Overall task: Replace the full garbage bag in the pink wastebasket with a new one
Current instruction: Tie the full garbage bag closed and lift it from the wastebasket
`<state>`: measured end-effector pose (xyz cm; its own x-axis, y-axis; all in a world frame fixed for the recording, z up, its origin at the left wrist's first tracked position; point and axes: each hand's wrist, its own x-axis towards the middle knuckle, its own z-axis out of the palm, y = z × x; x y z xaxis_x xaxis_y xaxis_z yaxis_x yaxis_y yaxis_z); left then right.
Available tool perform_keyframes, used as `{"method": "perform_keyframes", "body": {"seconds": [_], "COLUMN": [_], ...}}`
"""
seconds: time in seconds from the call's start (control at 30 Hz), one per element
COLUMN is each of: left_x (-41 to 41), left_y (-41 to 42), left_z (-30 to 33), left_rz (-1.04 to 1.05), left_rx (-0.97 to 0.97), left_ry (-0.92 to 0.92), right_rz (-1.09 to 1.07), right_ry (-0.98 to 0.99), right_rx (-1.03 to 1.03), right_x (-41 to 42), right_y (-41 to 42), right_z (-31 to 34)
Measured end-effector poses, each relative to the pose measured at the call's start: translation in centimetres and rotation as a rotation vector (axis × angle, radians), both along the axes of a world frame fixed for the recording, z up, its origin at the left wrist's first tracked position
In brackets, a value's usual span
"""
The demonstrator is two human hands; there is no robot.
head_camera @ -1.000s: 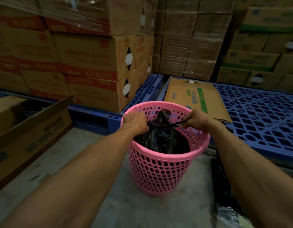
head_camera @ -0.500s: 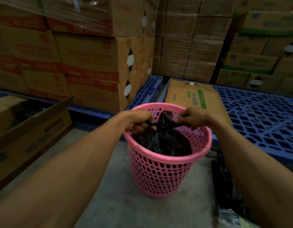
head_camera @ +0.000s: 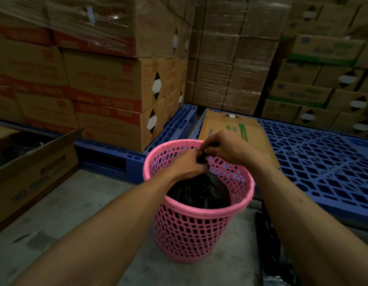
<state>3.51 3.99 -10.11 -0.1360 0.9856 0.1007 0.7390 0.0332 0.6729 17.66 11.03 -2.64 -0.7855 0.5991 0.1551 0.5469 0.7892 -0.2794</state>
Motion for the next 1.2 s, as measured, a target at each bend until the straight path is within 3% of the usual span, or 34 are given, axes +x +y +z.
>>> {"method": "perform_keyframes", "body": {"seconds": [0.1, 0.27, 0.47, 0.6, 0.73, 0.8, 0.83, 0.93, 0.97, 1.07, 1.2], "left_x": [0.2, 0.7, -0.6, -1.6, -0.7, 0.5, 0.9, 1.0, 0.8, 0.0, -0.2], "left_y": [0.8, 1.4, 1.6, 0.9, 0.5, 0.8, 1.2, 1.9, 1.7, 1.4, 1.8], "left_z": [-0.3, -0.8, -1.7, -2.3, -2.0, -0.8, -0.1, 1.8, 1.9, 1.0, 0.2], "left_rz": [0.147, 0.247, 0.114, 0.026, 0.100, 0.260, 0.351, 0.479, 0.472, 0.471, 0.452], "left_rx": [0.179, 0.312, 0.348, 0.418, 0.361, 0.200, 0.103, -0.151, -0.241, -0.338, -0.272], "left_ry": [0.341, 0.561, 0.571, 0.587, 0.581, 0.383, 0.158, -0.743, -0.906, -1.062, -1.135], "right_rz": [0.019, -0.083, -0.284, -0.343, -0.400, -0.408, -0.400, -0.339, -0.321, -0.241, -0.154], "right_ry": [0.051, 0.166, 0.361, 0.423, 0.406, 0.384, 0.367, 0.402, 0.439, 0.465, 0.463], "right_rx": [0.012, 0.029, -0.111, -0.310, -0.337, -0.340, -0.359, -0.504, -0.528, -0.537, -0.624], "right_x": [-0.3, -1.0, -0.3, -1.6, -2.8, -2.8, -2.6, -1.7, -1.3, 0.1, 1.1], "right_y": [0.2, 1.4, 3.0, 2.5, 2.3, 2.3, 2.3, 2.1, 2.2, 1.7, 1.4], "right_z": [-0.2, -1.7, -5.9, -8.0, -9.1, -9.4, -9.4, -9.0, -9.0, -8.2, -7.6]}}
